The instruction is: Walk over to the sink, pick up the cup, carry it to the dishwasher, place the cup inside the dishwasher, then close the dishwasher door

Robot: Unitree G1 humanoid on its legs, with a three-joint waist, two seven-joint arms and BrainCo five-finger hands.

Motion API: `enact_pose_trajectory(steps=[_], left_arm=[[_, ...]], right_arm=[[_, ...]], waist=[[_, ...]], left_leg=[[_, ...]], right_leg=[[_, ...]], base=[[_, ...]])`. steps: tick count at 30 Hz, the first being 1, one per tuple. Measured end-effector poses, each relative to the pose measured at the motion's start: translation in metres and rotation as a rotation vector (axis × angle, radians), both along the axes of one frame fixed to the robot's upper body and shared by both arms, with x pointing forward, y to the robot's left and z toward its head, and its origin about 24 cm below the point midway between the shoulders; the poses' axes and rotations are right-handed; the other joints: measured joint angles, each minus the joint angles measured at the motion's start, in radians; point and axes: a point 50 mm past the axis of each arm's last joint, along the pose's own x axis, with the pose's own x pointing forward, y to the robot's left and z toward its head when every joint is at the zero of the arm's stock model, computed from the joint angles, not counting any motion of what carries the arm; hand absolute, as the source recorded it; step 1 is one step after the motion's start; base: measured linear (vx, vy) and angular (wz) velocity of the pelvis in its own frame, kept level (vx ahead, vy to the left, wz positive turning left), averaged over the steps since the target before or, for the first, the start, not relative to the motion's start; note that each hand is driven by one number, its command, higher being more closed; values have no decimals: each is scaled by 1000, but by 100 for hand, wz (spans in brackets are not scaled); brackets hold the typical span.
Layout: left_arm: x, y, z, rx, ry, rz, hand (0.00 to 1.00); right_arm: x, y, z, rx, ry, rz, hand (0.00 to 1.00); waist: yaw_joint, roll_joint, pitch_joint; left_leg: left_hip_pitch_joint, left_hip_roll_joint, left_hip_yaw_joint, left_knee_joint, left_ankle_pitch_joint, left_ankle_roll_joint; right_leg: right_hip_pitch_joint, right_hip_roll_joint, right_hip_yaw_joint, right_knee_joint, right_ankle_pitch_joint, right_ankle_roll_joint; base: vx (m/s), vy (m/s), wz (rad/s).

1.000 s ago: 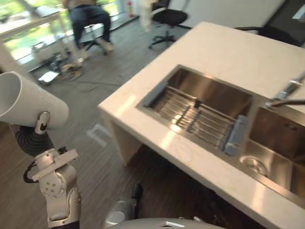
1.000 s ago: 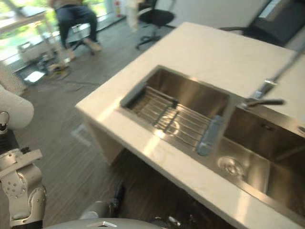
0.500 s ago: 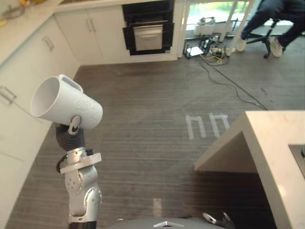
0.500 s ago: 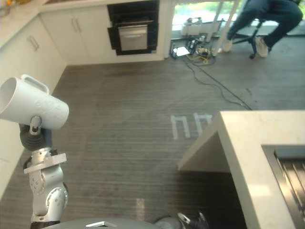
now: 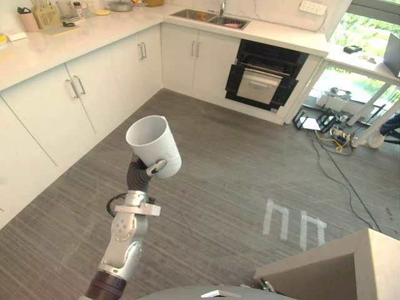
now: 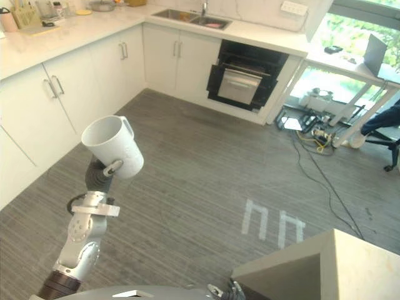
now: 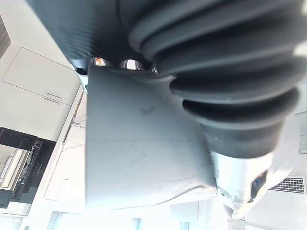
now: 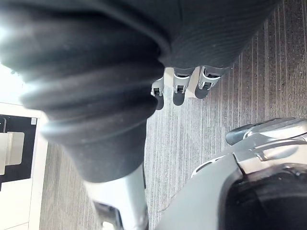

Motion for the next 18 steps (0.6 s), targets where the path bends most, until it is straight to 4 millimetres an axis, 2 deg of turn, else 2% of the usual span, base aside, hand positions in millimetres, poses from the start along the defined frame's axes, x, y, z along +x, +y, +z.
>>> enact_pose_trajectory(steps=[3, 4, 5, 7, 8, 9, 10, 11, 12, 13, 14, 15, 16, 17, 18], left_arm=[[1, 3, 0, -8, 2, 25, 100], [0, 1, 1, -30, 3, 37, 100], [0, 2, 2, -46, -1, 53, 100], [-6, 9, 5, -99, -6, 122, 100], [-12, 13, 7, -131, -15, 157, 100], [-20, 18, 10, -161, -36, 196, 100], [-23, 20, 11, -166, -44, 208, 100], [-25, 21, 12, -172, -50, 216, 100], [-27, 23, 10, -168, -47, 224, 100], [-28, 24, 9, -167, -43, 231, 100], [-29, 25, 8, -167, -42, 235, 100], [-30, 26, 7, -168, -39, 244, 100], [-34, 31, 4, -167, -26, 278, 100], [-39, 39, -2, -164, 3, 327, 100], [-40, 42, -3, -160, 8, 339, 100]], right_arm=[[-3, 1, -1, 9, 8, -10, 0], [-4, -1, -1, 8, 10, -14, 0], [-6, 0, -1, 13, 14, -19, 0], [-5, 0, -1, 21, 7, -34, 0], [-7, 0, 0, 29, 9, -39, 0], [-11, -4, 1, 30, 3, -49, 0], [-12, -5, 2, 35, 1, -60, 0], [-12, -5, 1, 40, 3, -71, 0], [-11, -12, 2, 36, 6, -106, 0], [-4, -21, 3, 23, -7, -126, 0], [-1, -26, 4, 14, -12, -134, 0], [3, -34, 6, -2, -19, -144, 0], [11, -41, 8, -19, -35, -141, 0], [19, -35, 8, -5, -55, -140, 0], [20, -30, 7, 8, -58, -140, 0]], waist=[[0, 5, -10], [3, 16, -16], [8, 14, -16], [15, 30, 0], [34, 33, 2], [48, 56, 1], [51, 49, 10], [58, 57, 12], [72, 67, 18], [78, 69, 27], [81, 80, 36], [89, 103, 51], [97, 126, 63], [103, 132, 72], [104, 131, 78]], left_leg=[[2, 1, -3, 7, -11, 10], [-7, 10, -11, 11, -44, 11], [-19, 19, -11, 65, -73, 14], [-87, 77, -14, 295, -162, 19], [-169, 128, -33, 531, -188, 54], [-280, 191, -81, 776, -172, 61], [-316, 204, -100, 845, -165, 67], [-337, 202, -111, 876, -174, 70], [-368, 164, -108, 863, -246, 73], [-399, 100, -106, 777, -269, 80], [-409, 71, -106, 718, -266, 81], [-416, 31, -110, 592, -235, 76], [-395, -8, -135, 478, -124, 86], [-353, -25, -129, 473, -135, 91], [-362, -17, -132, 508, -161, 69]], right_leg=[[18, 7, 4, -39, 14, -2], [17, 19, 19, -32, 10, 1], [13, 20, 25, -15, -1, -1], [15, 44, 41, 52, -65, -15], [14, 64, 60, 106, -115, -36], [34, 97, 66, 143, -153, -59], [44, 95, 67, 146, -160, -63], [53, 92, 66, 152, -167, -61], [66, 74, 60, 157, -181, -54], [75, 48, 54, 156, -190, -41], [77, 37, 54, 154, -194, -34], [83, 24, 55, 148, -202, -22], [103, 15, 69, 127, -214, 1], [137, 31, 89, 141, -223, 16], [135, 53, 93, 166, -224, 10]], base=[[22, -6, -6], [28, -3, -6], [51, -7, -10], [52, -50, -11], [73, -136, -2], [48, -108, 8], [114, -34, 21], [127, 67, 27], [178, 102, 35], [132, 92, 32], [112, 143, 18], [140, 224, -8], [243, 259, -24], [246, 182, -24], [273, 61, -22]])
